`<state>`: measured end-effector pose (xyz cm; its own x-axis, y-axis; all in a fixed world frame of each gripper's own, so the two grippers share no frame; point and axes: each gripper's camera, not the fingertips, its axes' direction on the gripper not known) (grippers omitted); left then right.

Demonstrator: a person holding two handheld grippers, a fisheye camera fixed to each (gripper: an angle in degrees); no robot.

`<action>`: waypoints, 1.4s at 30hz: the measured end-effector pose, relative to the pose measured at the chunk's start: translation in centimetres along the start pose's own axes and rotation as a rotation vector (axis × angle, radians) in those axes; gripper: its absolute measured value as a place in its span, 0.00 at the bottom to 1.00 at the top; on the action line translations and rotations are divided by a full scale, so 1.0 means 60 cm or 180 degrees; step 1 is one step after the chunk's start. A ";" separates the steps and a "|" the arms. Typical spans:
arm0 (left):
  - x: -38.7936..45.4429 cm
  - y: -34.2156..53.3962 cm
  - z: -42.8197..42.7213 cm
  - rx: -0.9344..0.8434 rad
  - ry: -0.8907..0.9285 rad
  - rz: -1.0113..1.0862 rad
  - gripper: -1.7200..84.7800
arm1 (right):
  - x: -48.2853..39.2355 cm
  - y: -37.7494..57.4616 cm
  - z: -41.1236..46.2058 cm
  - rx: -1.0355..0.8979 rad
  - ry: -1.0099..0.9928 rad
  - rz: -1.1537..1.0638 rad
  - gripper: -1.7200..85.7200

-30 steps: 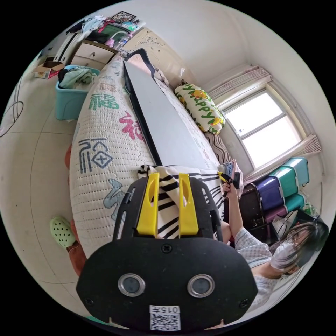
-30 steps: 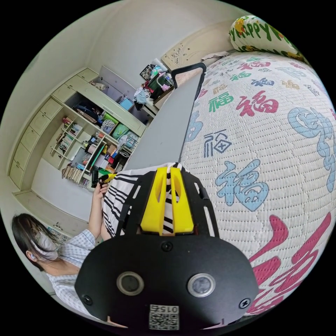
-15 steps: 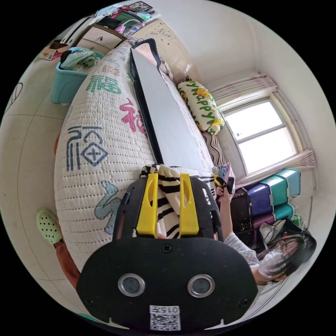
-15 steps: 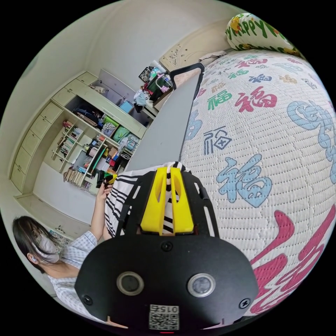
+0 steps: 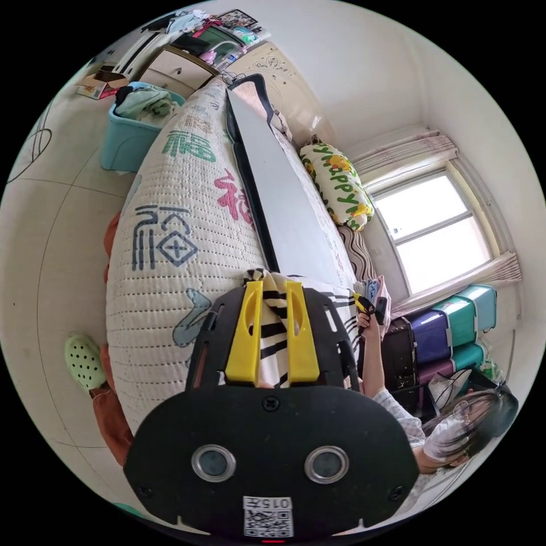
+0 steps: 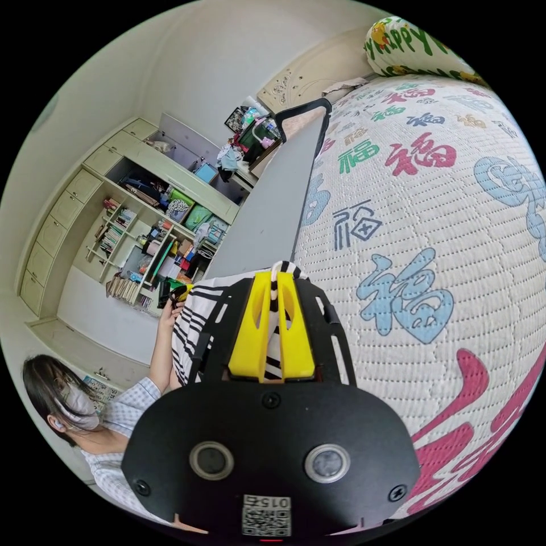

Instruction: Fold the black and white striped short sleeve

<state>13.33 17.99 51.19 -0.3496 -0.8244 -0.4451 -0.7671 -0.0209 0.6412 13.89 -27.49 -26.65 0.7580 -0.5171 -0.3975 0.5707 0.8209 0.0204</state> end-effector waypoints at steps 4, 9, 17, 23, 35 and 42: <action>0.001 0.009 0.006 -0.0009 -0.0105 -0.0056 0.03 | 0.003 0.000 0.004 0.0007 -0.0018 0.0015 0.03; 0.002 0.025 -0.001 0.0115 0.0034 -0.0022 0.01 | 0.003 -0.001 0.008 0.0030 -0.0042 0.0015 0.03; 0.021 0.061 -0.038 0.0802 0.0393 0.0234 0.01 | -0.019 -0.011 -0.006 0.0350 -0.0175 -0.0172 0.02; 0.024 0.050 -0.033 0.0936 0.0529 0.0239 0.01 | -0.032 -0.045 0.007 0.0489 -0.0082 -0.0243 0.02; 0.049 0.011 0.041 0.0953 0.0224 0.0236 0.01 | -0.049 -0.131 0.078 0.0489 0.0290 -0.0181 0.03; 0.040 0.027 0.098 0.0621 0.0073 0.0150 0.01 | -0.007 -0.124 0.129 0.0273 0.0190 0.0211 0.06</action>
<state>8.08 19.32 47.49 -0.3769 -0.8346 -0.4018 -0.8407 0.1262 0.5266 11.77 -35.26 -19.54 0.7762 -0.4449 -0.4467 0.5469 0.8277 0.1259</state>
